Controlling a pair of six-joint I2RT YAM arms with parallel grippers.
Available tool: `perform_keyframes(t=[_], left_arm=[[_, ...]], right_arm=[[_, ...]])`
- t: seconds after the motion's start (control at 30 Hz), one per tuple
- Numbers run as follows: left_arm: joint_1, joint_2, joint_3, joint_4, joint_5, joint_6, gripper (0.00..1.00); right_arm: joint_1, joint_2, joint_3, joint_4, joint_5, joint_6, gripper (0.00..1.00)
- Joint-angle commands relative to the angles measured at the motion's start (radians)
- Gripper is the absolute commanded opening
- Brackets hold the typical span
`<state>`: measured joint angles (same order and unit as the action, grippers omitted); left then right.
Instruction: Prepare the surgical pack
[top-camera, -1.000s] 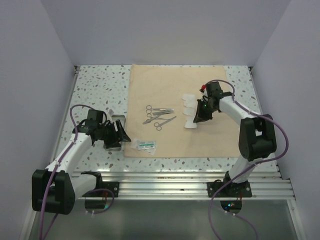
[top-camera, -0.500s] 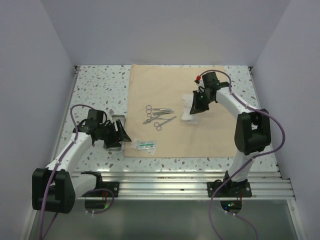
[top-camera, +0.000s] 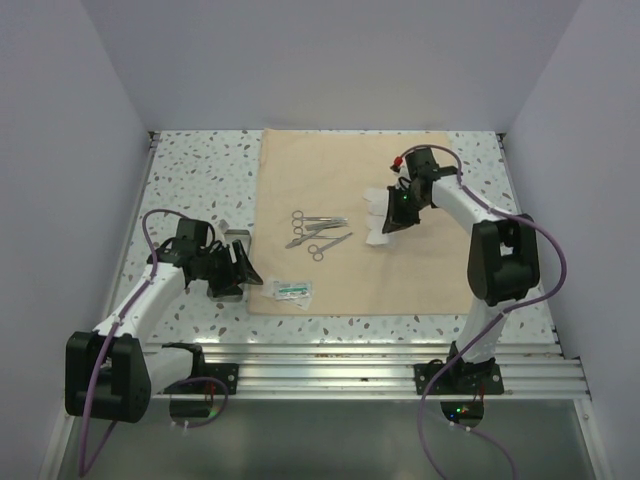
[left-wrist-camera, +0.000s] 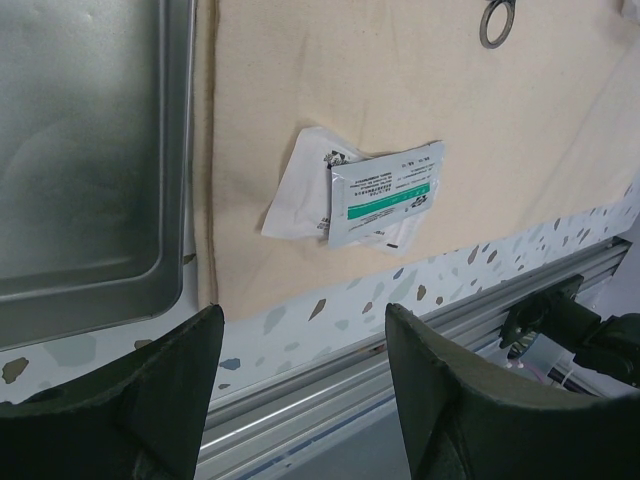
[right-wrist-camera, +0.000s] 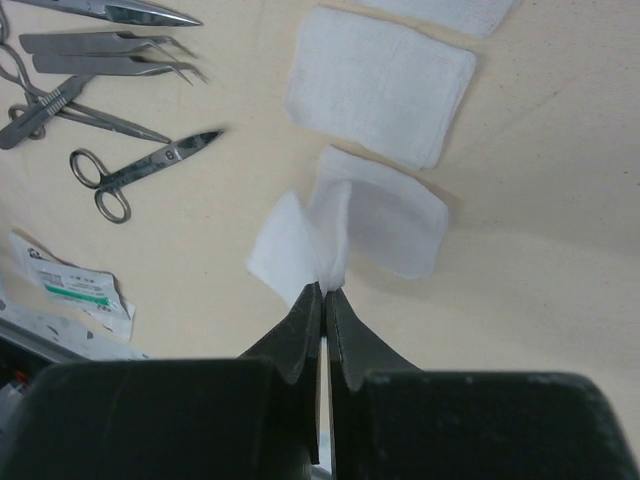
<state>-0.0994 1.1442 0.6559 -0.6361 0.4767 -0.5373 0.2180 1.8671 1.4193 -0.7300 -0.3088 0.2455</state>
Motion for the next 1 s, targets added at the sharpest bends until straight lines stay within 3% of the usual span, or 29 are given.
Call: perform_keyframes(t=[0.0,0.57,0.63,0.73,0.97], left_arm=[[-0.005,-0.001,0.008,0.029,0.01,0.023,0.7],[-0.003,0.014,0.014,0.039,0.016,0.026,0.7],[-0.003,0.015,0.013,0.041,0.016,0.028,0.7],[-0.003,0.015,0.011,0.039,0.016,0.028,0.7],[-0.003,0.019,0.008,0.042,0.017,0.028,0.7]], right_arm=[[-0.028,0.012,-0.016,0.015,-0.007,-0.025,0.0],[-0.034,0.099,0.018,0.023,0.002,-0.048,0.0],[-0.034,0.112,0.03,0.017,0.002,-0.046,0.02],[-0.032,0.112,0.035,0.014,0.013,-0.049,0.15],[-0.032,0.087,0.047,-0.003,0.065,-0.049,0.25]])
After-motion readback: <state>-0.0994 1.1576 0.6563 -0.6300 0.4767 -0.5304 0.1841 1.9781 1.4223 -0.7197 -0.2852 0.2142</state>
